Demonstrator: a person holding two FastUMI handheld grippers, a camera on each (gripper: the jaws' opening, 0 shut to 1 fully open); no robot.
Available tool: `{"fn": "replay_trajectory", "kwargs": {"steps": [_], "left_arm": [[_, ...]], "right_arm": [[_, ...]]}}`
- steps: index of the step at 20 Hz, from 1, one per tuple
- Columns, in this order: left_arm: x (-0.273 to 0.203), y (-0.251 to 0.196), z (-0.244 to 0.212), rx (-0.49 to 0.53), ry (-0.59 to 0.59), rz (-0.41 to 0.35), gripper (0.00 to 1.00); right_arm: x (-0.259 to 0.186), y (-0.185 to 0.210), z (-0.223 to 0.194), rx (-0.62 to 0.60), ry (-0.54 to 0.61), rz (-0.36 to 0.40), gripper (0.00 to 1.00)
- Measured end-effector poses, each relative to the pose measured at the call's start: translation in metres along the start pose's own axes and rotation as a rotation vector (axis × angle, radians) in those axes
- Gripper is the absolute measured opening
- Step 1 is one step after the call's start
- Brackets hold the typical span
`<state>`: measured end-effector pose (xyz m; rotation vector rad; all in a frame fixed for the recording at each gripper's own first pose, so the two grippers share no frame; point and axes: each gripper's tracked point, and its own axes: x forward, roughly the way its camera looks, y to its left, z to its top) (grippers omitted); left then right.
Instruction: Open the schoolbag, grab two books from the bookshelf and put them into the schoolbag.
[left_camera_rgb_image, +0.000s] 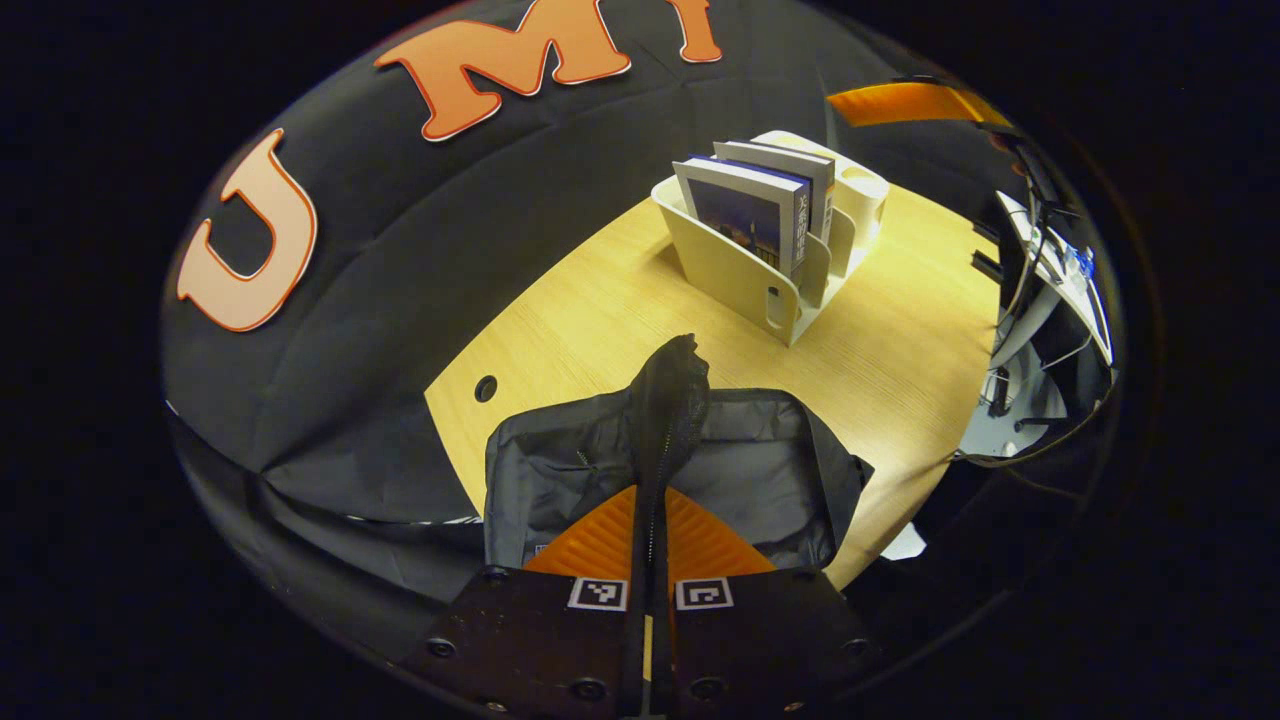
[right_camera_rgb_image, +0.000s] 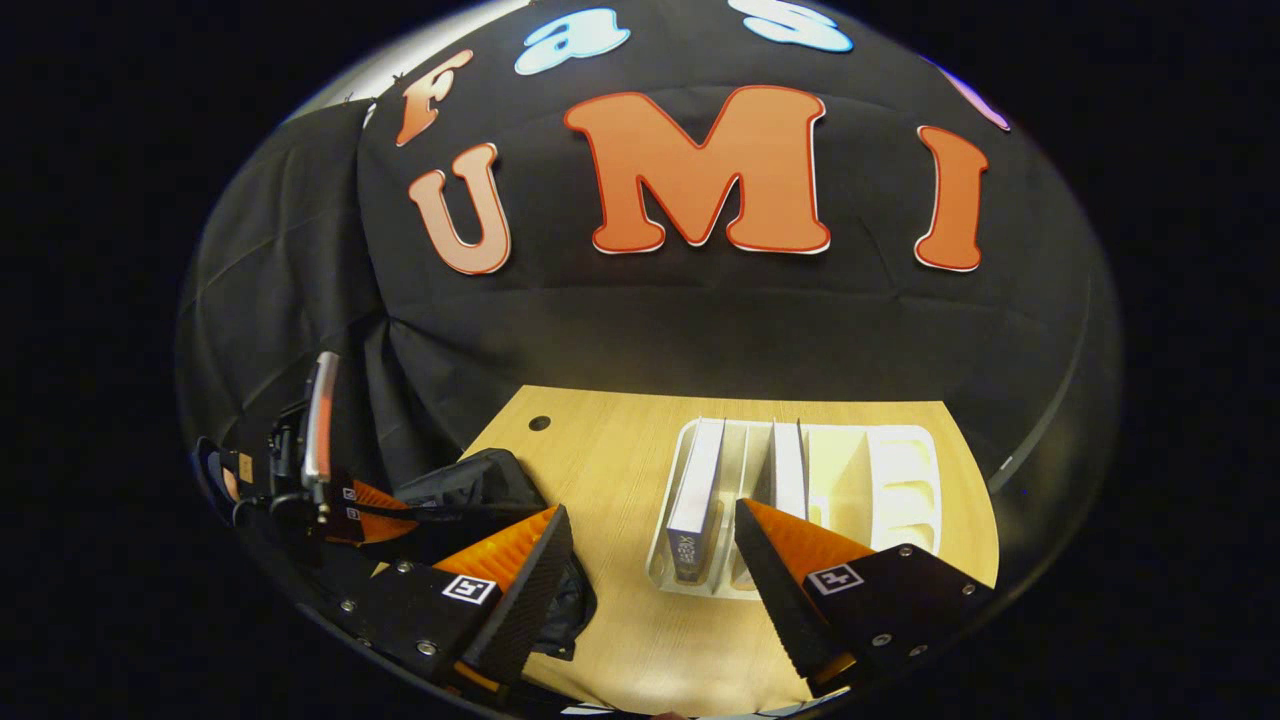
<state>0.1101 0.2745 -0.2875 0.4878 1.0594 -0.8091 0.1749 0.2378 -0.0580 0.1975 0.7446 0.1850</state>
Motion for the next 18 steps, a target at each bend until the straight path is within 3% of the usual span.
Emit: {"fn": "replay_trajectory", "kwargs": {"steps": [5,8,10,14,18], "left_arm": [[-0.017,0.028,0.005,0.010,-0.015,-0.079,0.04],[-0.020,0.034,0.007,0.026,-0.017,-0.098,0.04],[-0.018,0.033,0.008,0.017,-0.014,-0.103,0.04],[-0.016,0.035,0.007,-0.015,-0.003,-0.092,0.04],[-0.013,0.035,0.006,-0.039,0.011,-0.082,0.04]], "right_arm": [[0.024,0.001,0.005,0.068,0.219,-0.042,0.97],[0.044,0.018,0.009,0.110,0.321,0.048,0.97],[0.068,0.015,0.001,0.113,0.395,0.061,0.96],[0.114,-0.017,-0.028,0.079,0.520,-0.059,0.95],[0.145,-0.032,-0.047,0.056,0.590,-0.119,0.87]]}}
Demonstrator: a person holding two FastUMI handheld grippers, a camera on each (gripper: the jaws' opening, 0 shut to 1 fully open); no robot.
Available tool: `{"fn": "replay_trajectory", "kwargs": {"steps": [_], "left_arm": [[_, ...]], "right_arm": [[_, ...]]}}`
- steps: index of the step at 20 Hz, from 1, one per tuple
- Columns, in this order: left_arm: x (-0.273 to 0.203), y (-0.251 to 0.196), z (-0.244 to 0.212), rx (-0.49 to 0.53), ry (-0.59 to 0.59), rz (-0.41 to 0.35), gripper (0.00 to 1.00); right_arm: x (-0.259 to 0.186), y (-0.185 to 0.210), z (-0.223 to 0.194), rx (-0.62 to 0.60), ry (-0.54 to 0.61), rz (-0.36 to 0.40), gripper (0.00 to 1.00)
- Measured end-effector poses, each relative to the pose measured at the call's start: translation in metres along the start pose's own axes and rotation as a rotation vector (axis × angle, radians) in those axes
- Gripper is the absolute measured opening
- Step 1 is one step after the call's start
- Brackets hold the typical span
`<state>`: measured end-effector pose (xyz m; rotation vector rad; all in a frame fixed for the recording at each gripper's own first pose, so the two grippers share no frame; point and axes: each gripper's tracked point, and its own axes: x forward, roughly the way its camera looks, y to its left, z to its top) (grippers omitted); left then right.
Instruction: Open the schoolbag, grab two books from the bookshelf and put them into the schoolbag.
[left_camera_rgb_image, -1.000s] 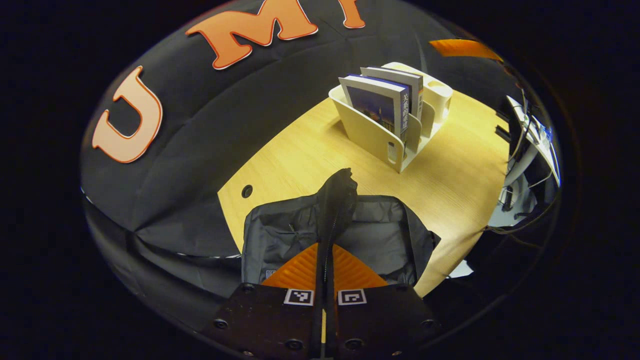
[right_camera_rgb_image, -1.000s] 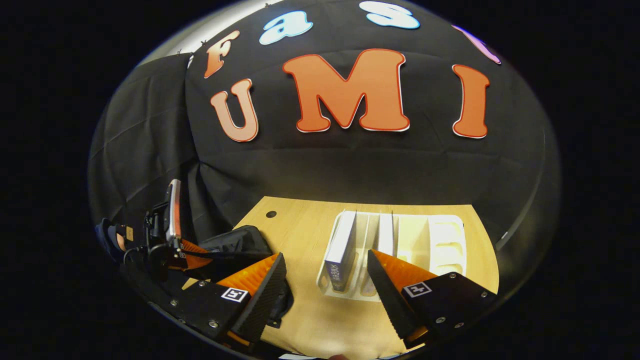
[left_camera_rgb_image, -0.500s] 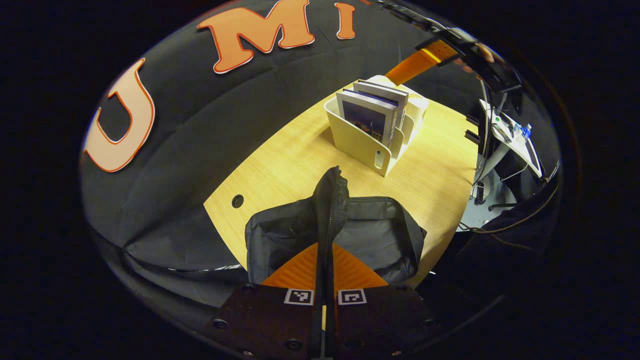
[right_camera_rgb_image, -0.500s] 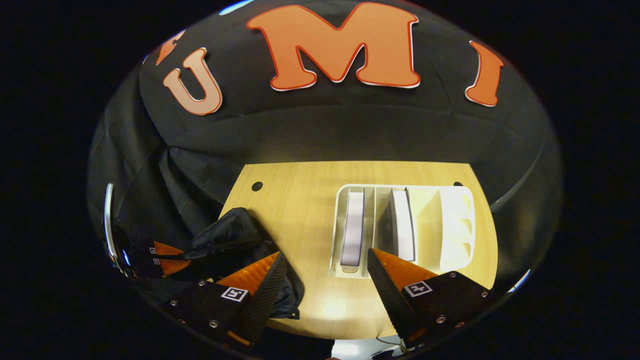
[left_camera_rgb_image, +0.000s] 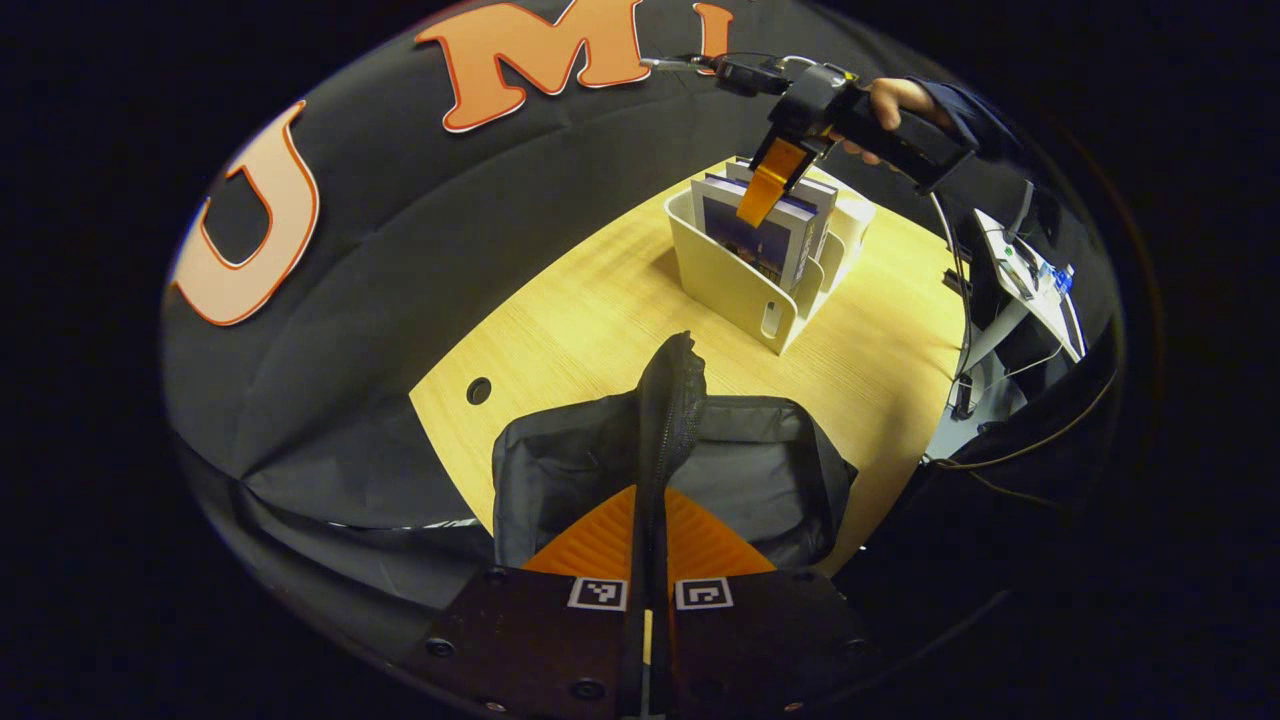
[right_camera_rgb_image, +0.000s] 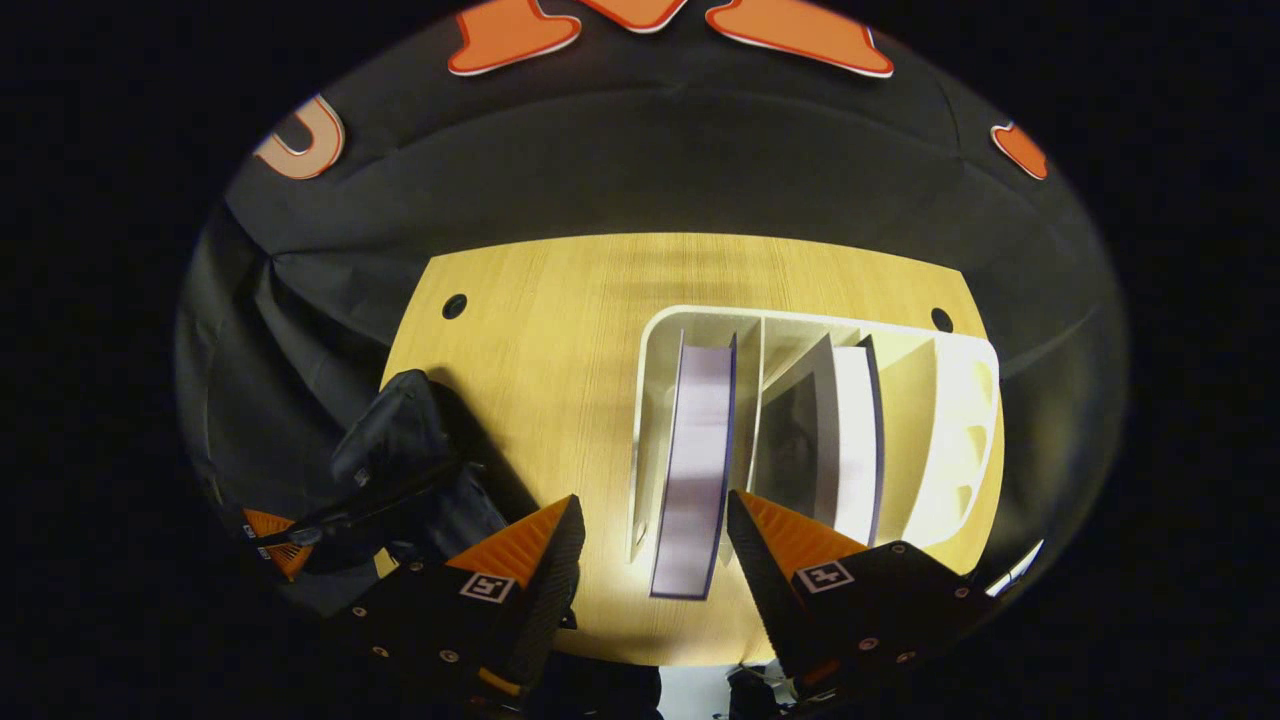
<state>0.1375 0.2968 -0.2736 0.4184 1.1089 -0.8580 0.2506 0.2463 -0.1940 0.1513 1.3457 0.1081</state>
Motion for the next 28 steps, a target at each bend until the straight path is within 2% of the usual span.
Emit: {"fn": "replay_trajectory", "kwargs": {"steps": [2,3,4,5,7,10,15,19,22,23,24,28], "left_arm": [[0.003,-0.001,0.000,-0.016,0.007,-0.001,0.04],[0.003,-0.004,-0.002,-0.025,0.012,-0.004,0.04],[0.006,-0.003,-0.003,-0.030,0.017,-0.003,0.04],[0.006,-0.001,-0.002,-0.031,0.020,0.003,0.04],[0.008,0.001,0.000,-0.032,0.025,0.009,0.04],[0.010,-0.001,0.004,-0.025,0.023,0.004,0.03],[0.016,-0.006,0.008,-0.027,0.010,-0.002,0.04],[0.018,-0.012,0.007,-0.019,0.004,-0.006,0.04],[0.020,-0.015,0.005,-0.031,-0.003,-0.016,0.04],[0.020,-0.015,0.005,-0.033,-0.003,-0.017,0.04],[0.020,-0.015,0.007,-0.034,-0.006,-0.018,0.04],[0.019,-0.017,0.006,-0.032,-0.010,-0.025,0.04]], "right_arm": [[0.014,-0.006,0.001,0.027,0.033,-0.026,0.80],[0.016,-0.009,0.000,0.047,0.048,-0.042,0.69],[0.017,-0.013,0.000,0.064,0.057,-0.050,0.61],[0.014,-0.015,0.001,0.068,0.065,-0.052,0.40],[0.007,-0.020,-0.002,0.105,0.067,-0.047,0.35],[-0.014,-0.024,-0.001,0.114,0.012,0.005,0.32],[-0.066,-0.031,-0.026,0.108,-0.046,0.022,0.31],[-0.101,-0.029,-0.064,0.101,-0.076,0.054,0.31],[-0.123,-0.022,-0.101,0.140,-0.074,0.099,0.30],[-0.129,-0.019,-0.112,0.156,-0.071,0.115,0.39],[-0.136,-0.014,-0.123,0.166,-0.072,0.134,0.29],[-0.155,-0.005,-0.151,0.233,-0.108,0.180,0.29]]}}
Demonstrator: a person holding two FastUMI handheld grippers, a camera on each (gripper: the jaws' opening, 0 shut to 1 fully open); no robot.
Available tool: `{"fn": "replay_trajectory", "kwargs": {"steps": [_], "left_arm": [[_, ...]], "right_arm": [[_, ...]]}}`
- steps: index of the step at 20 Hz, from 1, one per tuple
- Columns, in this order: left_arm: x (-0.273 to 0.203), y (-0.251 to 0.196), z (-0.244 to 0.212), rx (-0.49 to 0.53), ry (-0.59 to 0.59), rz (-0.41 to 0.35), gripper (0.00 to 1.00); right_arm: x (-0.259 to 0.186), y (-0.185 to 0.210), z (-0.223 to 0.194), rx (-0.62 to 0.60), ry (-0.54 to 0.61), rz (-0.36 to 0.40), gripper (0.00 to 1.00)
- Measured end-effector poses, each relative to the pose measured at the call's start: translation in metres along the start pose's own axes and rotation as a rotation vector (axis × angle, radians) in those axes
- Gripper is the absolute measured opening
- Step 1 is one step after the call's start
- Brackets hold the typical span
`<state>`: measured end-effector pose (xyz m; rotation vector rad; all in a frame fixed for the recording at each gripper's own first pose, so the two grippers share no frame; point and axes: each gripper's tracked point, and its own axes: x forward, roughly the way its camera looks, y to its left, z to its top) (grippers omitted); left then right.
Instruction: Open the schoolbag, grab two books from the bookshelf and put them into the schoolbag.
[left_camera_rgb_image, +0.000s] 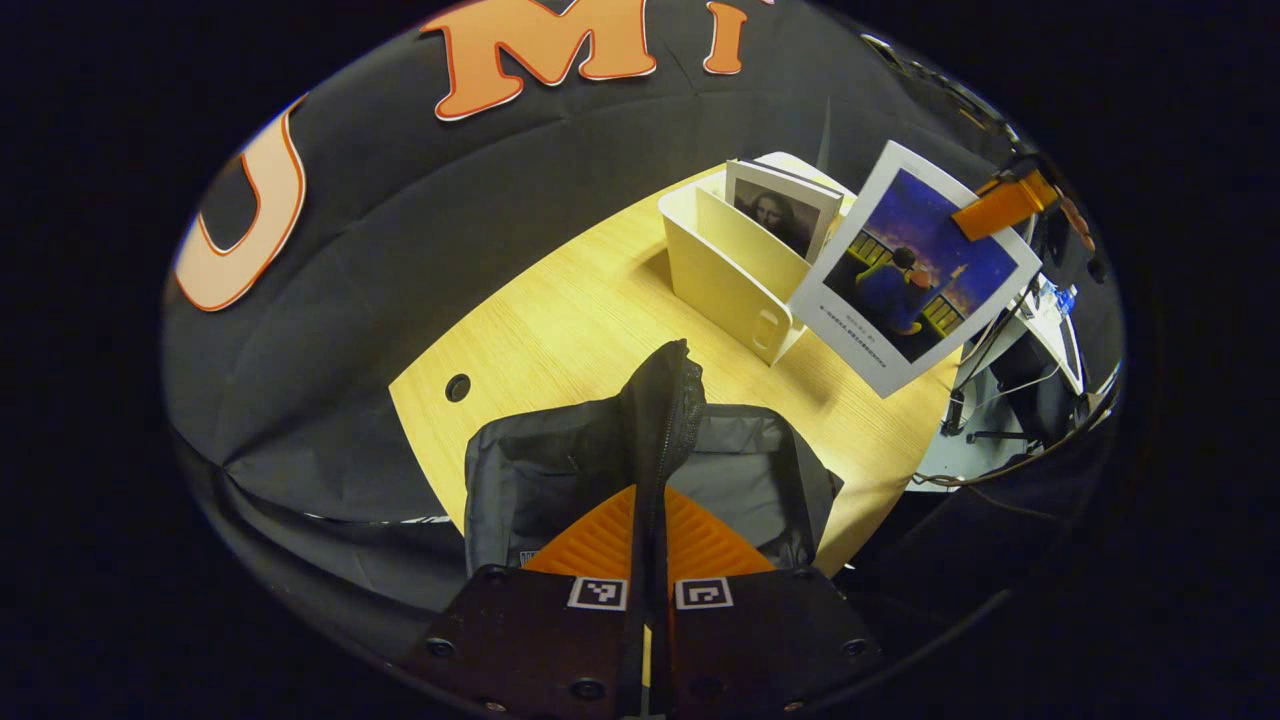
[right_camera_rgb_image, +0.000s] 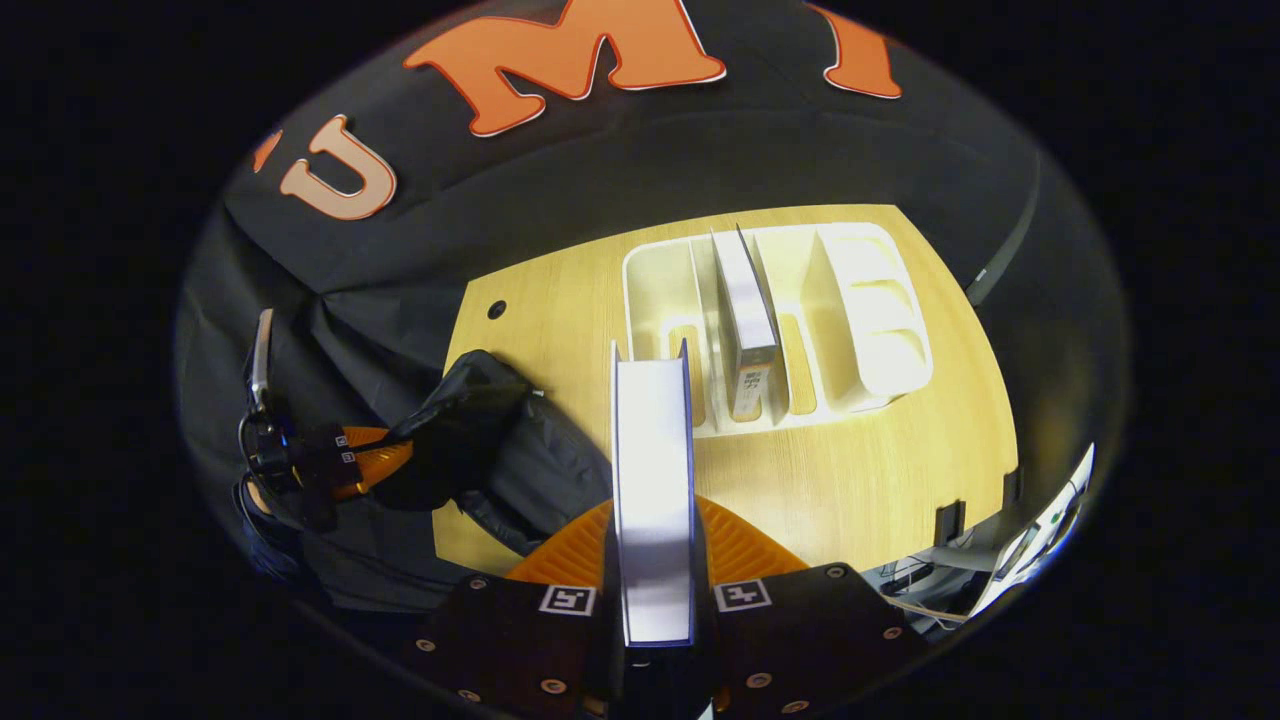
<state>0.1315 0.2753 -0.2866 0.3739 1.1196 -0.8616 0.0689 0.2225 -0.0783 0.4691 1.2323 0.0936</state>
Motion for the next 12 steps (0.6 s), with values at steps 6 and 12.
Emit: {"fn": "replay_trajectory", "kwargs": {"steps": [6,12], "left_arm": [[0.001,-0.004,0.003,-0.008,-0.014,-0.009,0.04],[0.000,-0.013,0.009,-0.031,-0.041,-0.015,0.03]], "right_arm": [[-0.002,0.034,-0.032,0.148,-0.028,0.168,0.28],[0.050,0.089,-0.055,0.302,-0.015,0.379,0.27]]}}
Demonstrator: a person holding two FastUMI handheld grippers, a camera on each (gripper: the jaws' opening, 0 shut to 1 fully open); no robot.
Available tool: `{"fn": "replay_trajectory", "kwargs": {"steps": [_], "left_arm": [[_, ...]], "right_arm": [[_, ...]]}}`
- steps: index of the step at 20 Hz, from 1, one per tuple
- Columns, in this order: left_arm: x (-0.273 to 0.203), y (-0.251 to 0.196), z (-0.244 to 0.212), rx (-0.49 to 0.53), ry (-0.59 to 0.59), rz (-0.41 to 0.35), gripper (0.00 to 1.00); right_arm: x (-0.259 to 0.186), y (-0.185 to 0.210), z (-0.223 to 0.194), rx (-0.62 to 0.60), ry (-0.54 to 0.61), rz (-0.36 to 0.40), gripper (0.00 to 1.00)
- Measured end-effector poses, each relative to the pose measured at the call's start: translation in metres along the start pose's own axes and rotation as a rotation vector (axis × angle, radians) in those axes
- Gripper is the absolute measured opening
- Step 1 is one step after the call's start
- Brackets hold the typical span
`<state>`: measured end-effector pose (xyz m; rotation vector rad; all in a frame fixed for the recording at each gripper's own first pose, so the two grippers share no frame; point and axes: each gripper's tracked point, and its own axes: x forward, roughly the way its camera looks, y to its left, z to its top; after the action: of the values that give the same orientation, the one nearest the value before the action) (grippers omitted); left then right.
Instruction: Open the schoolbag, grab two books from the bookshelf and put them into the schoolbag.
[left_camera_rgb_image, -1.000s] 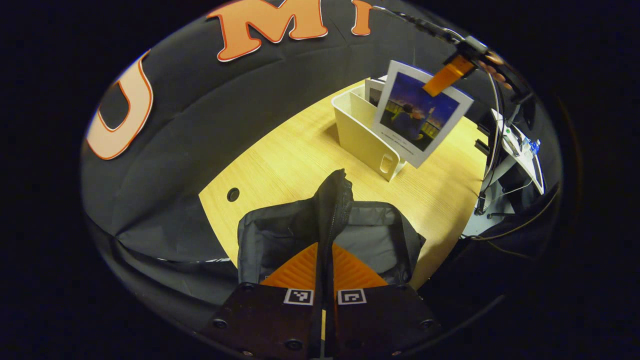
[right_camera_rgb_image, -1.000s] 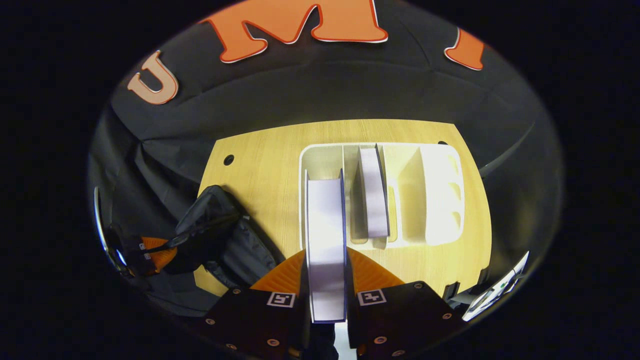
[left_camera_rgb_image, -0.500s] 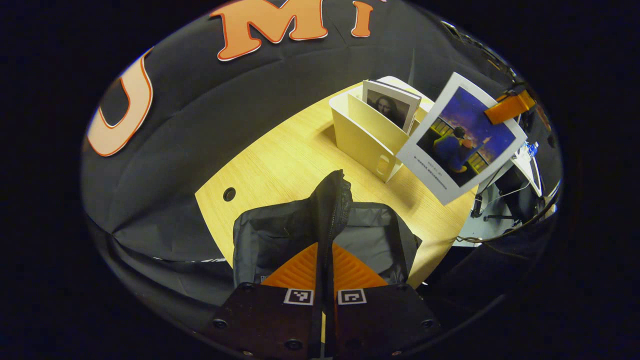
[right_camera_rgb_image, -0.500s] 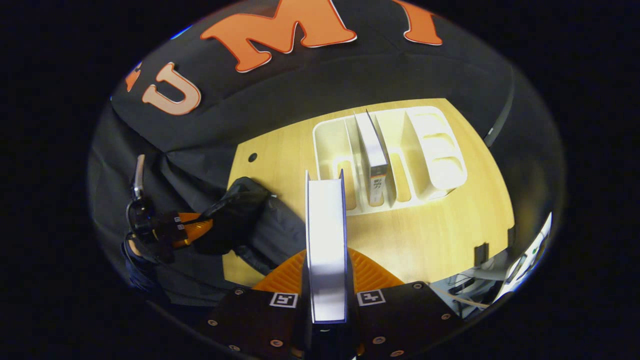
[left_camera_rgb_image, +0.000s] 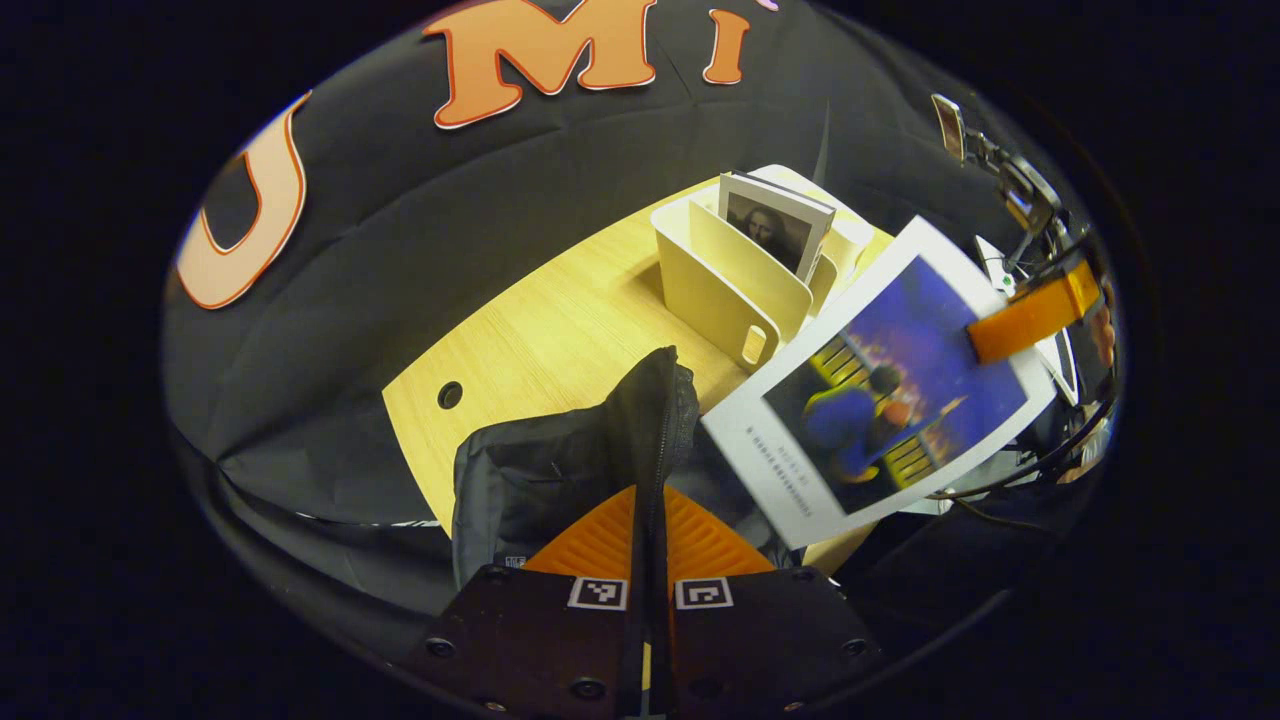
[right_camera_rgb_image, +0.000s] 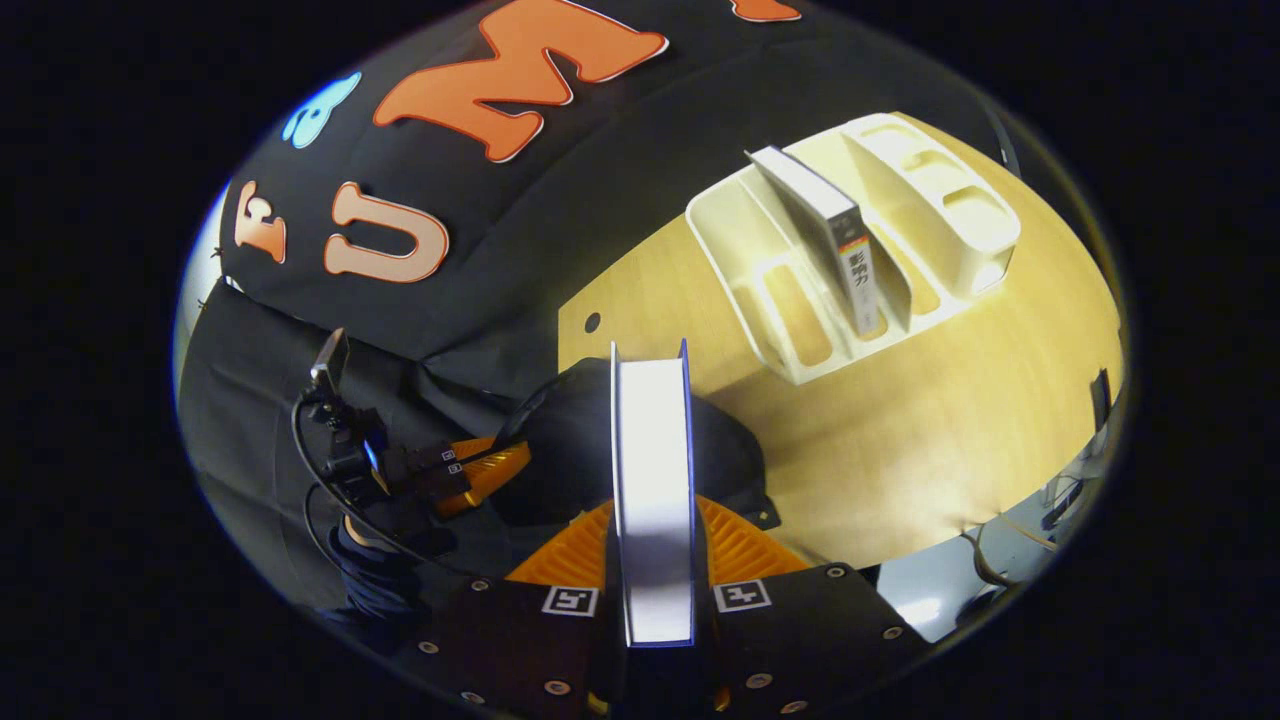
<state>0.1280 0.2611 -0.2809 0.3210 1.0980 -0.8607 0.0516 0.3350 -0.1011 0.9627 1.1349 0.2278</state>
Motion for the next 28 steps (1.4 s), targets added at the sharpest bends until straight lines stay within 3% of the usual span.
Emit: {"fn": "replay_trajectory", "kwargs": {"steps": [9,15,16,17,20,22,25,28], "left_arm": [[0.001,-0.026,0.009,-0.107,-0.057,-0.037,0.04],[0.007,-0.044,0.007,-0.132,-0.059,-0.052,0.03],[0.008,-0.047,0.008,-0.134,-0.059,-0.056,0.03],[0.008,-0.051,0.009,-0.128,-0.061,-0.056,0.03],[0.011,-0.052,0.009,-0.136,-0.056,-0.038,0.04],[0.013,-0.049,0.008,-0.168,-0.059,-0.042,0.03],[0.012,-0.040,0.005,-0.203,-0.065,-0.024,0.03],[0.016,-0.042,0.004,-0.243,-0.063,-0.042,0.03]], "right_arm": [[0.100,-0.007,-0.012,0.193,-0.049,0.157,0.27],[0.172,-0.003,-0.029,0.171,-0.056,0.176,0.28],[0.178,0.003,-0.038,0.167,-0.027,0.191,0.16],[0.185,0.006,-0.040,0.161,-0.035,0.201,0.28],[0.201,0.002,-0.040,0.184,-0.052,0.186,0.31],[0.209,-0.014,-0.053,0.127,0.018,0.095,0.38],[0.200,-0.029,-0.054,0.013,0.080,-0.014,0.68],[0.172,-0.038,-0.037,-0.110,0.081,-0.063,0.93]]}}
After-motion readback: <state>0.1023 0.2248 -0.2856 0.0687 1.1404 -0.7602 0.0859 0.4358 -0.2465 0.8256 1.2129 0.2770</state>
